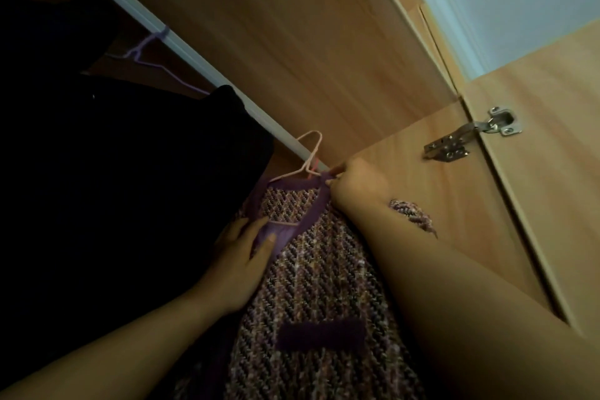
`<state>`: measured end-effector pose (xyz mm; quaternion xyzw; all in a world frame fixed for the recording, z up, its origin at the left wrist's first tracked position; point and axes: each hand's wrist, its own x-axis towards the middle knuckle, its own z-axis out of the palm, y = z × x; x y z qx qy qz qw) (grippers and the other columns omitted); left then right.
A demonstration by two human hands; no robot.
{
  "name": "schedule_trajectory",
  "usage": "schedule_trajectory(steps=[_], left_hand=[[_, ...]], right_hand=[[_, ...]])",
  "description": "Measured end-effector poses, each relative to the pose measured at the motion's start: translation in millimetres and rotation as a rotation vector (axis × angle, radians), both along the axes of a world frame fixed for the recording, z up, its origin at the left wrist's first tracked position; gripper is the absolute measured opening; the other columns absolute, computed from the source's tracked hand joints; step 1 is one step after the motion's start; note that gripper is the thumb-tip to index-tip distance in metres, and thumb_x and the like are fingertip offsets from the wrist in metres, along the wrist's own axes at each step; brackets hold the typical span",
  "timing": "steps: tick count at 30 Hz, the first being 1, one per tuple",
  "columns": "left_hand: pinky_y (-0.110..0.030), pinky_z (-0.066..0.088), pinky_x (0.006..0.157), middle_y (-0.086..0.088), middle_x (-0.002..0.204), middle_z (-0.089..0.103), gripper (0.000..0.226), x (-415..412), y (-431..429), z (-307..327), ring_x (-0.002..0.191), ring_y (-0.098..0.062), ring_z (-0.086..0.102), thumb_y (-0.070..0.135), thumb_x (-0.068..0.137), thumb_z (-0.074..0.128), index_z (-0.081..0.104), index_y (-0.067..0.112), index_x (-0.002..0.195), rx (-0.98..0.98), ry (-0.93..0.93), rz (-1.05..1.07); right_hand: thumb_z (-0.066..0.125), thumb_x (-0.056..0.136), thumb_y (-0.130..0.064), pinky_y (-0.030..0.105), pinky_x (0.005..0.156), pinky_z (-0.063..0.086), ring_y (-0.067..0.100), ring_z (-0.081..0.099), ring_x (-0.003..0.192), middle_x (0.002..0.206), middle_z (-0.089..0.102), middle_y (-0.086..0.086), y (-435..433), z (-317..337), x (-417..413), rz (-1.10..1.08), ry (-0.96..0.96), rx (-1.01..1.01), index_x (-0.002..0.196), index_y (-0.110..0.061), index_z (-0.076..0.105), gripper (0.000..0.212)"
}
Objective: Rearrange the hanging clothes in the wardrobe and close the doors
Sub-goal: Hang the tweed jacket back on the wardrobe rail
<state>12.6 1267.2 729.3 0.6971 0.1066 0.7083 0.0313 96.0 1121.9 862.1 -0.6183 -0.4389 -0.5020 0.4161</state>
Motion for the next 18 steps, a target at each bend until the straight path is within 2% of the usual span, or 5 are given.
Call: schedule_trajectory(steps=[3, 6, 10, 13, 18], left_hand=[[-0.034, 0.021, 0.115, 0.001, 0.150, 0.028, 0.059, -1, 12, -11, 0.138, -0.017, 0.026, 0.061, 0.091, 0.032, 0.034, 0.031, 0.142, -0.019, 0.096, 0.024], [-0.023, 0.016, 0.110, 0.005, 0.152, 0.021, 0.050, 4, 15, -22, 0.139, -0.015, 0.021, 0.050, 0.095, 0.034, 0.030, 0.035, 0.143, 0.022, 0.122, 0.110], [-0.023, 0.013, 0.108, 0.006, 0.151, 0.022, 0.062, 10, 8, -34, 0.136, -0.012, 0.017, 0.064, 0.091, 0.017, 0.025, 0.035, 0.145, 0.118, 0.084, 0.227], [-0.029, 0.012, 0.113, 0.005, 0.154, 0.017, 0.075, 9, -2, -44, 0.139, -0.014, 0.011, 0.068, 0.079, 0.006, 0.021, 0.038, 0.146, 0.137, 0.110, 0.305], [-0.043, 0.022, 0.115, 0.005, 0.157, 0.010, 0.075, 9, -20, -68, 0.142, -0.015, 0.009, 0.066, 0.082, 0.008, 0.004, 0.034, 0.149, 0.206, 0.239, 0.462]], right_hand=[[0.057, 0.089, -0.029, 0.029, 0.066, 0.044, 0.022, 0.061, 0.089, 0.098, 0.065, 0.000, 16, -7, 4, -0.008, 0.003, -0.026, 0.103, -0.026, 0.068, 0.018], [0.057, 0.091, -0.032, 0.026, 0.066, 0.038, 0.021, 0.056, 0.082, 0.088, 0.058, -0.001, 10, -21, 6, -0.027, -0.046, -0.062, 0.104, -0.030, 0.068, 0.018], [0.052, 0.092, -0.041, 0.029, 0.066, 0.040, 0.028, 0.058, 0.089, 0.098, 0.064, 0.006, 2, -41, 7, -0.124, -0.199, 0.002, 0.108, -0.025, 0.067, 0.027], [0.046, 0.092, -0.045, 0.038, 0.082, 0.040, 0.033, 0.051, 0.105, 0.115, 0.054, 0.010, 3, -62, 7, -0.166, -0.264, 0.059, 0.113, -0.022, 0.062, 0.035], [0.036, 0.093, -0.050, 0.047, 0.108, 0.018, 0.031, 0.028, 0.133, 0.145, 0.033, 0.010, -2, -106, 5, -0.308, -0.282, 0.024, 0.130, -0.022, 0.049, 0.048]])
